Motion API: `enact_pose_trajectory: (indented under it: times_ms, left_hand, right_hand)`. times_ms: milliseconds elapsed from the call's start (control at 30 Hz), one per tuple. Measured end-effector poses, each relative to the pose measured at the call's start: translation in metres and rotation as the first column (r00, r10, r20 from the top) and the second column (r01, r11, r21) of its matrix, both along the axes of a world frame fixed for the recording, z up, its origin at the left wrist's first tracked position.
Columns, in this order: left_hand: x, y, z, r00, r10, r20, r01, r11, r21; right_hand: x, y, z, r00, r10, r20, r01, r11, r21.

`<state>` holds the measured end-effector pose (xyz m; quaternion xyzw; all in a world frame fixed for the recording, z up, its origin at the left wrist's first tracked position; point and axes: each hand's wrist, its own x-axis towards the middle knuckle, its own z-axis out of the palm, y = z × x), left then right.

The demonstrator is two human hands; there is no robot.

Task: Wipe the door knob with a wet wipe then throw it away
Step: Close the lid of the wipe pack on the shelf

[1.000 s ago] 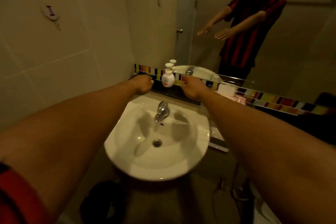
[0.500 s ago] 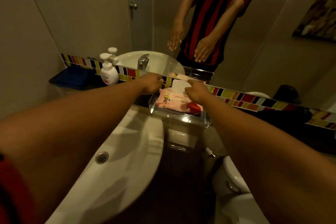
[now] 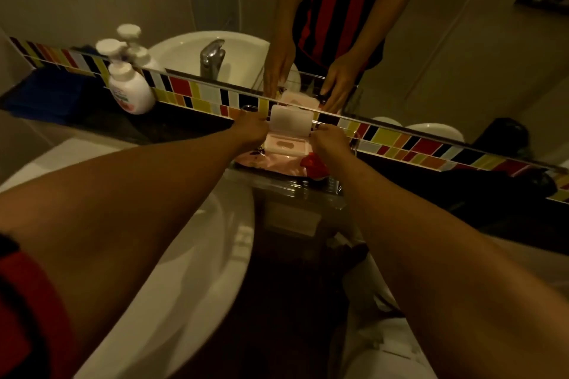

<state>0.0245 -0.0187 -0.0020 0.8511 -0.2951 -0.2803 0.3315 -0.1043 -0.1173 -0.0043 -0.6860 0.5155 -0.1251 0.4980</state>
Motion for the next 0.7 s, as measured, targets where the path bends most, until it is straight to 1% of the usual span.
enact_pose_trajectory:
  times_ms: [100,167,233,300,400,467,567,633,700]
  left_hand:
    - [0.004,-0.006,-0.009,0.996,0.052,-0.069,-0.057,0.996,-0.074]
    - [0.007,-0.007,-0.01,0.985,0.076,-0.152,-0.096,0.988,-0.125]
    - [0.008,-0.008,-0.009,0.971,0.072,-0.226,-0.116,0.975,-0.189]
    - [0.007,-0.007,-0.007,0.971,0.06,-0.233,-0.112,0.97,-0.215]
    - [0.006,-0.005,-0.006,0.978,0.084,-0.189,-0.125,0.969,-0.215]
    - [0.005,0.0,-0.004,0.984,0.085,-0.156,-0.117,0.971,-0.207]
    - [0.007,0.009,-0.008,0.999,0.014,-0.036,-0.02,0.984,-0.175]
    - [0.005,0.016,-0.011,0.997,-0.063,0.041,0.068,0.989,-0.132]
    - [0.0,0.02,-0.015,0.987,-0.117,0.115,0.125,0.99,-0.063]
  right_hand:
    - [0.004,-0.004,-0.003,0.997,-0.01,0.082,0.006,0.999,0.052]
    - [0.006,-0.004,-0.004,0.991,-0.032,0.13,0.021,0.996,0.085]
    - [0.006,-0.004,-0.005,0.986,-0.039,0.162,0.025,0.996,0.085]
    - [0.003,-0.003,-0.006,0.978,-0.045,0.204,0.024,0.995,0.101]
    - [-0.005,-0.001,-0.006,0.976,0.0,0.22,-0.028,0.992,0.125]
    - [-0.011,0.0,-0.005,0.982,0.026,0.187,-0.048,0.992,0.114]
    - [-0.018,0.004,-0.006,0.992,0.053,0.112,-0.062,0.995,0.073]
    - [-0.021,0.005,-0.012,0.993,0.12,-0.006,-0.12,0.992,-0.039]
    - [-0.023,0.008,-0.017,0.96,0.227,-0.163,-0.257,0.946,-0.195]
